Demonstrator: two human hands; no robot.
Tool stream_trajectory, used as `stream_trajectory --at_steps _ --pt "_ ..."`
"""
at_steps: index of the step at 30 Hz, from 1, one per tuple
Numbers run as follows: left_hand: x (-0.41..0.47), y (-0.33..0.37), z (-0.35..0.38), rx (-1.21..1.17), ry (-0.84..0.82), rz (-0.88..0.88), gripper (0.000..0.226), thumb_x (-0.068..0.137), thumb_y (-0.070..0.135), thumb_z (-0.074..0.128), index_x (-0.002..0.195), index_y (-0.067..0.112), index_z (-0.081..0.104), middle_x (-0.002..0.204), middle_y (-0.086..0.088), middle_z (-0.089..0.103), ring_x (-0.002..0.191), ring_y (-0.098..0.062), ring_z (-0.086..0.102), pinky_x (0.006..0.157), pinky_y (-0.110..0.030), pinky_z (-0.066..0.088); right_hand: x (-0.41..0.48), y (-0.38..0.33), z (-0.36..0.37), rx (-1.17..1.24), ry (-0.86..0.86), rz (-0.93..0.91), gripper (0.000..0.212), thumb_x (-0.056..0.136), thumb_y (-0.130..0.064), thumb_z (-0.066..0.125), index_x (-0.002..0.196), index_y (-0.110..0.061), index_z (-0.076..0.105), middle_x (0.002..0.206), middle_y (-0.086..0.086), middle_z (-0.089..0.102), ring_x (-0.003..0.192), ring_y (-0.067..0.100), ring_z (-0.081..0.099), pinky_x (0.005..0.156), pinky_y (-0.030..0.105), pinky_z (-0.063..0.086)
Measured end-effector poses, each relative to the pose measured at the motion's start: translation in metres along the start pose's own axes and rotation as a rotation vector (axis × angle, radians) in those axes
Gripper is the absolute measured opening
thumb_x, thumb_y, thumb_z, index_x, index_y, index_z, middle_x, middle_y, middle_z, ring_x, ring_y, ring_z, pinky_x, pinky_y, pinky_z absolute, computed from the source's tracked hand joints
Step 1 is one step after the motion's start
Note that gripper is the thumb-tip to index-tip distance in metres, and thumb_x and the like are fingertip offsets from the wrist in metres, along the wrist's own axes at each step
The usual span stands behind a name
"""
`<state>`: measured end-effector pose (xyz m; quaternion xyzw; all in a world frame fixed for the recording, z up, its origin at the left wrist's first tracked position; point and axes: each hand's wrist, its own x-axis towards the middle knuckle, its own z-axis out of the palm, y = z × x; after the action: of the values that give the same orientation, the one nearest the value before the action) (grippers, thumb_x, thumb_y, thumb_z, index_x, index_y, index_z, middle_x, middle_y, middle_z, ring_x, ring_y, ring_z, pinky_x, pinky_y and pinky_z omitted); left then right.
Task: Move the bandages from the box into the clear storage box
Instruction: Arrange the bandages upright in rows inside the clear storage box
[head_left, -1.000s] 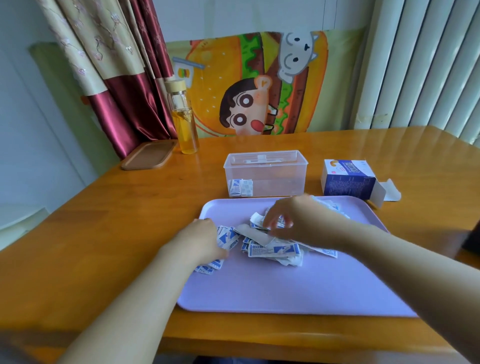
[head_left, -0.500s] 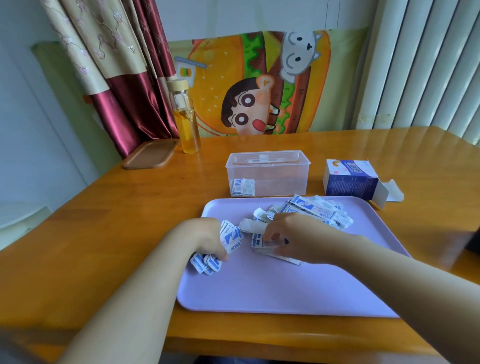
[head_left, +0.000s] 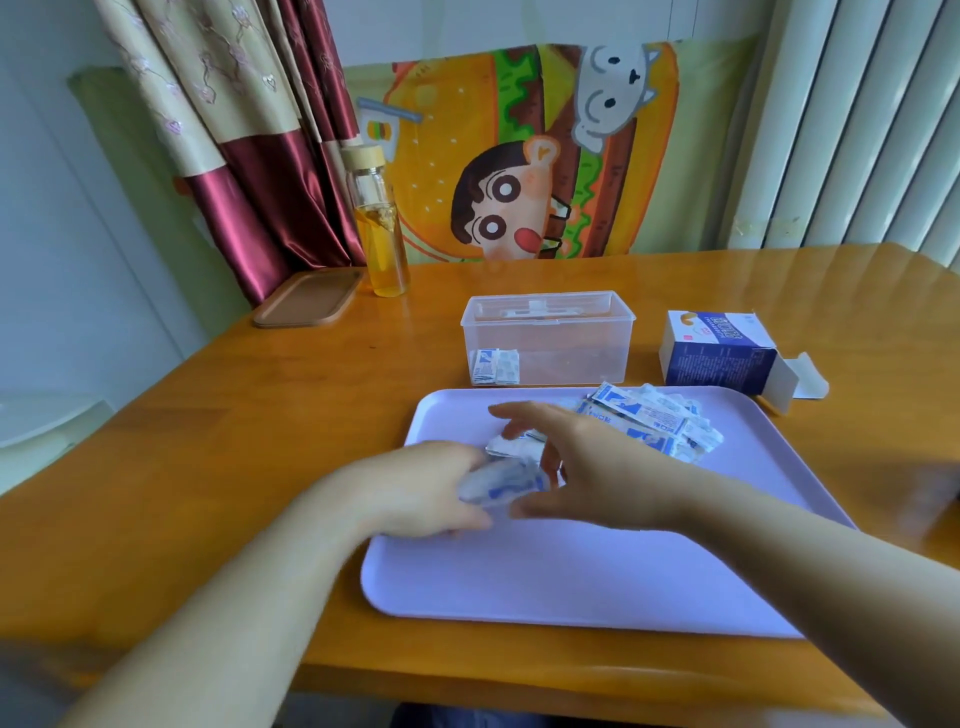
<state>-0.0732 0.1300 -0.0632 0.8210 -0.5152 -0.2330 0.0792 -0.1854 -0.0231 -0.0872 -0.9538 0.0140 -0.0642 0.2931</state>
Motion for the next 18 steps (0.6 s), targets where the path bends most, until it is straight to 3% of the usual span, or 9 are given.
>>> stream_trajectory --at_steps 3,7,9,13,15,18 --pt "0.011 0.018 0.018 0.076 0.003 0.074 0.015 0.086 0.024 0.063 0.079 0.022 0.050 0.070 0.007 0.050 0.069 -0.016 0.049 0.051 -0.019 0.033 -0.009 0.001 0.007 -0.091 0.031 -0.046 0.048 0.078 -0.037 0.072 0.122 -0.035 0.052 0.105 -0.018 0.061 0.079 -0.001 0.053 0.070 0.014 0.040" --pt "0.016 0.016 0.033 0.027 0.123 0.114 0.013 0.085 0.028 0.064 0.086 0.018 0.057 0.085 0.002 0.058 0.079 -0.016 0.053 0.064 -0.026 0.043 -0.028 0.010 0.016 -0.152 0.130 -0.024 0.025 0.081 -0.033 0.066 0.105 -0.031 0.063 0.097 -0.009 0.065 0.090 0.013 0.058 0.077 0.030 0.046" --pt "0.014 0.012 0.039 0.008 0.170 0.109 0.014 0.084 0.034 0.065 0.089 0.022 0.060 0.086 0.003 0.061 0.080 -0.017 0.056 0.071 -0.033 0.047 -0.035 0.012 0.021 -0.174 0.144 0.044 0.017 0.082 -0.033 0.065 0.098 -0.027 0.065 0.089 -0.004 0.067 0.083 0.020 0.059 0.071 0.036 0.048" --pt "0.006 0.003 0.049 -0.075 0.312 0.086 0.015 0.083 0.035 0.067 0.096 0.031 0.063 0.090 0.012 0.060 0.083 -0.007 0.055 0.075 -0.032 0.047 -0.039 0.013 0.030 -0.184 0.150 0.066 0.011 0.083 -0.030 0.064 0.079 -0.020 0.060 0.069 0.001 0.058 0.063 0.022 0.046 0.058 0.032 0.038" --pt "0.000 0.000 0.054 -0.183 0.361 0.064 0.025 0.083 0.031 0.068 0.106 0.037 0.059 0.101 0.018 0.061 0.090 -0.002 0.057 0.080 -0.028 0.048 -0.040 0.013 0.032 -0.155 0.166 0.049 0.010 0.083 -0.030 0.065 0.078 -0.022 0.061 0.068 0.000 0.060 0.061 0.019 0.044 0.058 0.032 0.039" --pt "-0.004 -0.004 0.064 -0.224 0.398 0.074 0.039 0.086 0.025 0.066 0.119 0.040 0.052 0.113 0.021 0.058 0.096 0.000 0.056 0.086 -0.021 0.045 -0.041 0.012 0.034 -0.167 0.186 0.050 0.016 0.083 -0.031 0.066 0.095 -0.020 0.065 0.085 -0.002 0.066 0.072 0.017 0.054 0.066 0.030 0.043"
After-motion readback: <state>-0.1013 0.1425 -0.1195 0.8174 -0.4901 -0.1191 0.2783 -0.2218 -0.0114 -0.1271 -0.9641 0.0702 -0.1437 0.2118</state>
